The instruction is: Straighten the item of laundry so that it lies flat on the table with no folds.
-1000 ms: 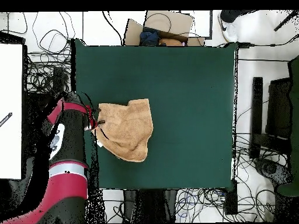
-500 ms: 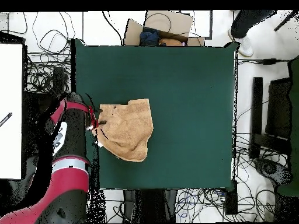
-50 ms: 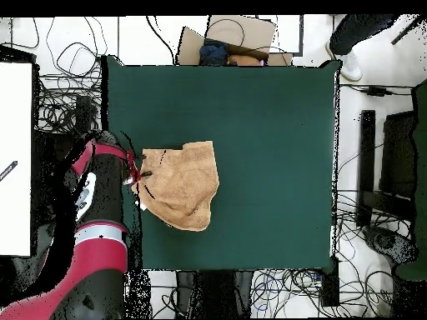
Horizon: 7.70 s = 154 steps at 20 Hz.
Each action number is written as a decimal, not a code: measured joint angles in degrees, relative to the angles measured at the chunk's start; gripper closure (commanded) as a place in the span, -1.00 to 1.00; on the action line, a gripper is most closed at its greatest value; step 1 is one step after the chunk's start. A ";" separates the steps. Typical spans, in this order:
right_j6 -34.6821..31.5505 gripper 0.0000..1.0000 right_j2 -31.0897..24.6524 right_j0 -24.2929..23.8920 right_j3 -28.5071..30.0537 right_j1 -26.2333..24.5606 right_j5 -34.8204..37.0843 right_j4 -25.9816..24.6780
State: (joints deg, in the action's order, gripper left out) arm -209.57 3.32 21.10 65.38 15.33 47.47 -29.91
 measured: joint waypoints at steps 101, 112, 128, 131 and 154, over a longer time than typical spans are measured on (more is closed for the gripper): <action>14.22 -1.00 -1.51 -12.76 39.86 33.45 -16.55 -4.92; 14.39 -1.00 0.69 -12.27 42.55 31.85 -20.42 -12.95; 14.39 -1.00 12.19 3.13 42.50 18.51 -33.98 -16.58; 14.39 -1.00 13.62 4.41 42.50 17.23 -34.08 -15.49; 14.39 -1.00 23.02 11.02 42.46 7.75 -40.36 -5.12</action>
State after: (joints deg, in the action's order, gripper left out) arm -195.18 26.34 32.13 107.83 23.09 7.11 -35.03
